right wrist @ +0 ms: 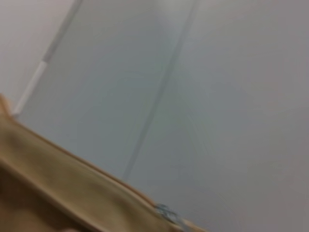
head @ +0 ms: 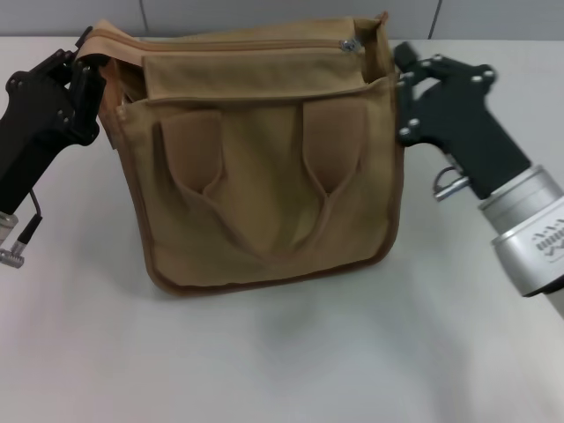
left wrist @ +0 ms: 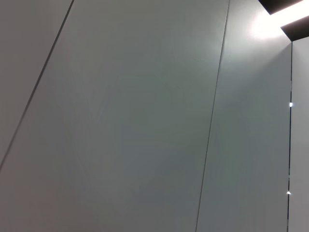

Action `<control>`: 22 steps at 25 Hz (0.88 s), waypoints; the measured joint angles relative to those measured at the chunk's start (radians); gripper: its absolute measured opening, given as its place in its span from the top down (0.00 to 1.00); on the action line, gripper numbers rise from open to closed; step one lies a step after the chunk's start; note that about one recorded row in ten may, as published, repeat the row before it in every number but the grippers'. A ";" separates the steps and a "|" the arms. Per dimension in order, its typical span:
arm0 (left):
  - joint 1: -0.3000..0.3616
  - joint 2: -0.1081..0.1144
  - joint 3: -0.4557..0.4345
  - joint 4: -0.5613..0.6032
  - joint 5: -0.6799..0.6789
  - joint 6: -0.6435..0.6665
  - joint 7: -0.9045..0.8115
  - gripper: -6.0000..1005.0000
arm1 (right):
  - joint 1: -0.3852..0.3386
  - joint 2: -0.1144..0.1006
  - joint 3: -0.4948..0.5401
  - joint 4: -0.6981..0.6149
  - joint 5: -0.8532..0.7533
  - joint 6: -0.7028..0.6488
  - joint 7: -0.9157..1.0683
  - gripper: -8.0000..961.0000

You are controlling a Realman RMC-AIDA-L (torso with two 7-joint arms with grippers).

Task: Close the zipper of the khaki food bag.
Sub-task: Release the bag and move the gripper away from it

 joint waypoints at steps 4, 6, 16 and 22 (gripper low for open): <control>0.000 0.000 0.004 0.000 0.001 0.000 0.000 0.96 | -0.046 -0.002 0.050 0.001 -0.001 -0.019 0.017 0.99; 0.000 0.000 0.007 0.000 0.004 -0.001 -0.001 0.95 | -0.062 -0.003 0.055 0.000 -0.004 -0.031 0.045 0.99; -0.004 -0.001 0.079 0.019 0.009 0.005 0.010 0.94 | -0.089 -0.003 0.047 -0.036 -0.008 -0.042 0.165 0.84; 0.007 0.002 0.225 0.154 0.011 0.008 -0.113 0.82 | -0.096 -0.001 0.036 -0.031 -0.009 -0.056 0.169 0.66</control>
